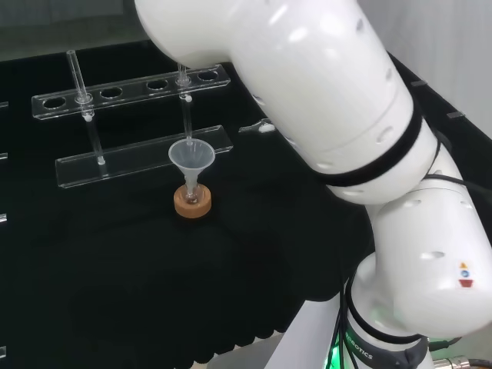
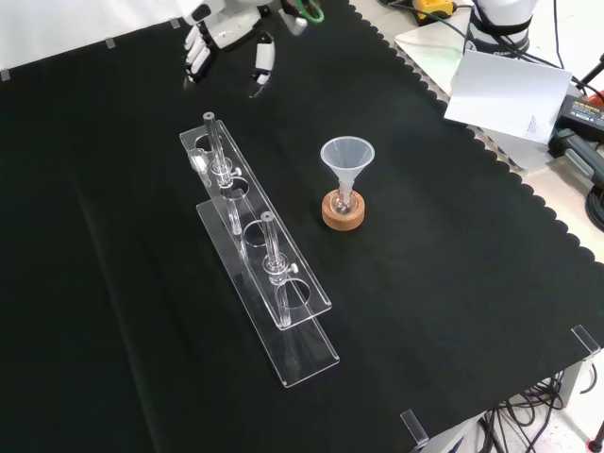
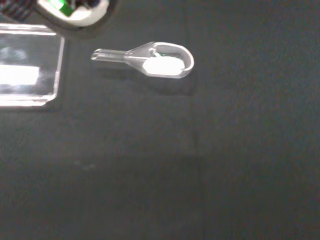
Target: Pick up the weighing funnel.
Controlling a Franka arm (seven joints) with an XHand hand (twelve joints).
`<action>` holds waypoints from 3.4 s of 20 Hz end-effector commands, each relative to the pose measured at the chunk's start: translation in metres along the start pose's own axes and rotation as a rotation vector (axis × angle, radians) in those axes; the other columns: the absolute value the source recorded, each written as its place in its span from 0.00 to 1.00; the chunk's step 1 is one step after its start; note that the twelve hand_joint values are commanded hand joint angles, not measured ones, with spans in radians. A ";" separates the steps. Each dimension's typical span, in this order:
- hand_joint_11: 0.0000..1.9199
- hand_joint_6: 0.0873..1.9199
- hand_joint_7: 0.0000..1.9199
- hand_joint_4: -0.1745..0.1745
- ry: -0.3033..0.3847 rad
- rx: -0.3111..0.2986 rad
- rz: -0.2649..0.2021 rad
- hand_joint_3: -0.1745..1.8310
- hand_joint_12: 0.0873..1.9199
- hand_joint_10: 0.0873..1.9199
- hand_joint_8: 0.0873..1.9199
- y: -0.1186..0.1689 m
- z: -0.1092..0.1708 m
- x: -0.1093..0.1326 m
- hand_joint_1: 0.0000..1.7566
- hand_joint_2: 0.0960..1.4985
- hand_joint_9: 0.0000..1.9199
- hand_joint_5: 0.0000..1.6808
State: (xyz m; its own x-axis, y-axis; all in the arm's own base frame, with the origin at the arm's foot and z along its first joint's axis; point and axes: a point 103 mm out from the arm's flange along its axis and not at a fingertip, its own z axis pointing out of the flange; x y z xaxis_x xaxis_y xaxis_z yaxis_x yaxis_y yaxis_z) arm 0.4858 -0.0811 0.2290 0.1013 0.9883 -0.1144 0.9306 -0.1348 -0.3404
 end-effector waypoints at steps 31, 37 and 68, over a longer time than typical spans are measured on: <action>0.29 0.00 0.26 0.39 -0.039 0.053 -0.132 0.36 0.66 0.23 0.31 0.106 0.105 -0.016 0.52 0.36 0.40 0.37; 0.29 0.00 0.27 0.40 -0.091 0.039 -0.142 0.36 0.66 0.22 0.31 0.109 0.104 -0.014 0.52 0.36 0.40 0.38; 0.30 0.13 0.29 0.48 -0.128 0.036 -0.134 0.39 0.65 0.19 0.29 0.132 0.113 -0.009 0.54 0.35 0.43 0.43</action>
State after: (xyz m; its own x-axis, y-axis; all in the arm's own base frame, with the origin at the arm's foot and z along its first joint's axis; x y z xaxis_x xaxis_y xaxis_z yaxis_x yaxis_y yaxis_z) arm 0.5678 -0.1164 0.0804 -0.0718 0.9805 -0.1831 0.9191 -0.0063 -0.3941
